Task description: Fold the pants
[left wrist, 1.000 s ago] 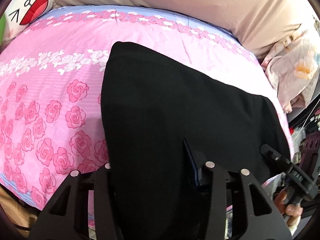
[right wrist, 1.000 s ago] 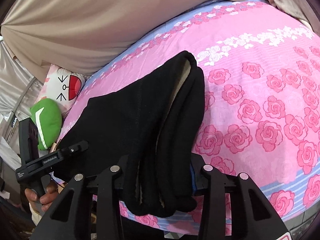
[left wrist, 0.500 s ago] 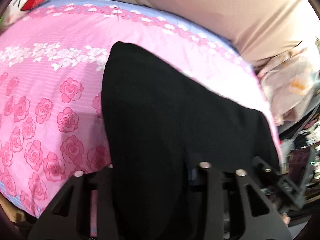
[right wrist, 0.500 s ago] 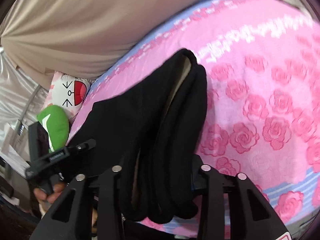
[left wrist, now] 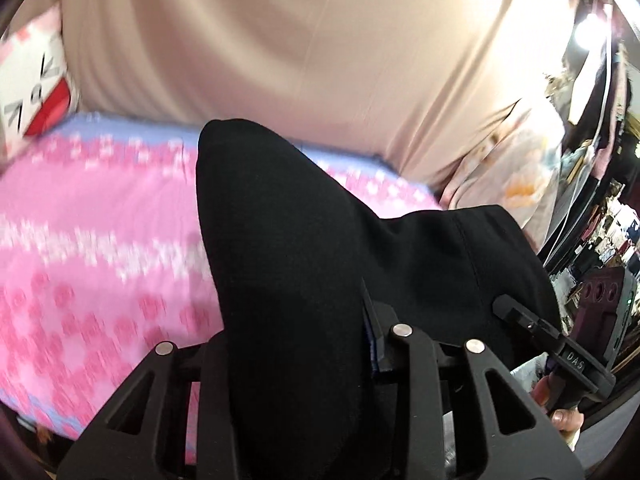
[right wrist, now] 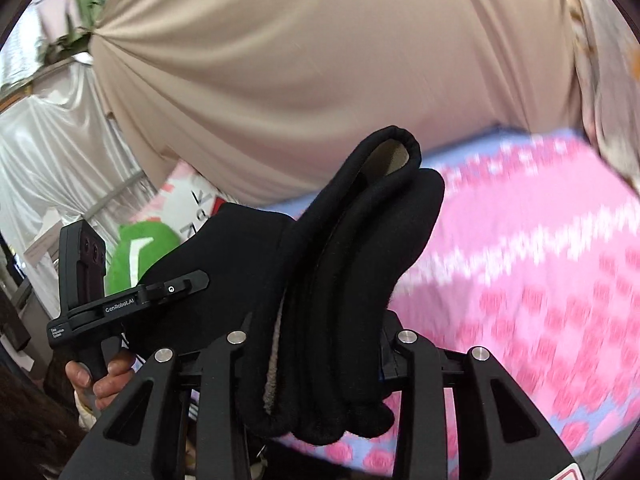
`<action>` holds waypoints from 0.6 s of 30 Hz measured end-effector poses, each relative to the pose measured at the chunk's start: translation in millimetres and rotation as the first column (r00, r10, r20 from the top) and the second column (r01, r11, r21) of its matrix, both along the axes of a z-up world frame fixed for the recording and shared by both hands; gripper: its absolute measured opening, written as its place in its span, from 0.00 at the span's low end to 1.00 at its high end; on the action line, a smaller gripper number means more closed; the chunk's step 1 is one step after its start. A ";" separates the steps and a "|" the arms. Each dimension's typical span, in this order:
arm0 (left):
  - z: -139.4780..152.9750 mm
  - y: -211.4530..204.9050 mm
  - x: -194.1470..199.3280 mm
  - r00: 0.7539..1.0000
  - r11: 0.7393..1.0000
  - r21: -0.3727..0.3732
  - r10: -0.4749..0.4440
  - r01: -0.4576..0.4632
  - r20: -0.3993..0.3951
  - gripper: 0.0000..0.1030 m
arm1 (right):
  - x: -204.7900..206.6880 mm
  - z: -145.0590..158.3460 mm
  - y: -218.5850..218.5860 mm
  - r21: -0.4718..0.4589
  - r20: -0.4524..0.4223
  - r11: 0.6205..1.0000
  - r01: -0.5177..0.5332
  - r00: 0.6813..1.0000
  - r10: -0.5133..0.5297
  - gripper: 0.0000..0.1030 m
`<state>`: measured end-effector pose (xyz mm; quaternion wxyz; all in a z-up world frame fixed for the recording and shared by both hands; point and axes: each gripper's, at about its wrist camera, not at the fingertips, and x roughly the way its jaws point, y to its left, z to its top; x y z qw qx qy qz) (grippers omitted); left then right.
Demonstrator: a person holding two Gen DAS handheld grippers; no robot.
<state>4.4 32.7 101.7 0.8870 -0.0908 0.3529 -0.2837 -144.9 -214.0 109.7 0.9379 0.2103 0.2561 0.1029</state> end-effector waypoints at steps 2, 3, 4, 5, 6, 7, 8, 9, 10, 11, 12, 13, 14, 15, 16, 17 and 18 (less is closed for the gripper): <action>17.7 1.7 3.1 0.999 1.000 -0.009 0.005 -0.004 0.051 0.31 | 5.1 16.7 0.6 -0.018 0.044 1.000 -0.005 0.999 0.006 0.32; 26.3 2.6 4.4 0.997 1.000 -0.015 0.007 -0.006 0.076 0.31 | 9.5 27.8 1.6 -0.033 0.074 0.999 -0.006 0.997 0.009 0.32; 35.1 3.2 6.5 0.995 1.000 -0.021 0.012 -0.010 0.103 0.31 | 14.0 37.4 1.8 -0.044 0.100 0.999 -0.009 0.995 0.013 0.32; 45.9 4.2 9.0 0.991 1.000 -0.026 0.019 -0.015 0.135 0.31 | 16.7 44.1 1.4 -0.052 0.118 0.999 -0.010 0.993 0.016 0.32; 55.6 5.4 12.0 0.986 0.999 -0.030 0.023 -0.019 0.166 0.31 | 22.3 53.7 1.1 -0.064 0.146 0.998 -0.010 0.989 0.020 0.32; 64.7 6.3 14.4 0.981 0.999 -0.035 0.030 -0.023 0.192 0.31 | 27.8 62.3 0.9 -0.071 0.169 0.997 -0.010 0.985 0.022 0.32; 75.0 7.2 19.1 0.974 0.998 -0.046 0.039 -0.029 0.222 0.31 | 33.6 69.8 0.8 -0.080 0.191 0.997 -0.009 0.981 0.024 0.32; 82.7 7.5 22.3 0.968 0.998 -0.053 0.045 -0.033 0.247 0.32 | 41.4 78.4 -0.4 -0.087 0.220 0.996 -0.003 0.975 0.022 0.33; 89.8 6.9 26.9 0.962 0.998 -0.059 0.054 -0.039 0.269 0.32 | 48.0 84.5 -2.0 -0.089 0.240 0.996 -0.001 0.970 0.023 0.33; 97.4 6.7 34.5 0.953 0.997 -0.067 0.064 -0.046 0.295 0.32 | 54.7 90.2 -3.6 -0.087 0.258 0.996 -0.002 0.966 0.024 0.33; 101.5 6.0 40.2 0.948 0.996 -0.070 0.070 -0.050 0.311 0.32 | 63.1 95.6 -7.1 -0.077 0.279 0.997 -0.003 0.960 0.024 0.33; 106.8 4.5 50.2 0.940 0.996 -0.072 0.079 -0.059 0.331 0.33 | 73.1 100.3 -10.6 -0.071 0.297 0.997 -0.004 0.954 0.025 0.33; 110.1 3.8 57.7 0.935 0.995 -0.072 0.084 -0.063 0.344 0.33 | 83.3 103.8 -14.0 -0.063 0.312 0.998 -0.006 0.950 0.025 0.33; 112.2 1.6 67.5 0.930 0.995 -0.070 0.091 -0.071 0.355 0.33 | 91.7 104.7 -16.3 -0.057 0.321 0.998 -0.007 0.947 0.025 0.33; 112.7 -0.7 73.2 0.928 0.995 -0.068 0.094 -0.074 0.361 0.33 | 100.8 104.8 -19.0 -0.052 0.328 0.999 -0.006 0.945 0.023 0.33; 112.9 -4.2 84.8 0.923 0.995 -0.062 0.097 -0.080 0.373 0.34 | 110.9 103.9 -22.4 -0.045 0.330 0.999 -0.007 0.944 0.022 0.33; 112.6 -7.7 94.6 0.919 0.994 -0.054 0.104 -0.090 0.381 0.34 | 124.8 101.6 -26.1 -0.038 0.330 0.999 -0.007 0.944 0.019 0.33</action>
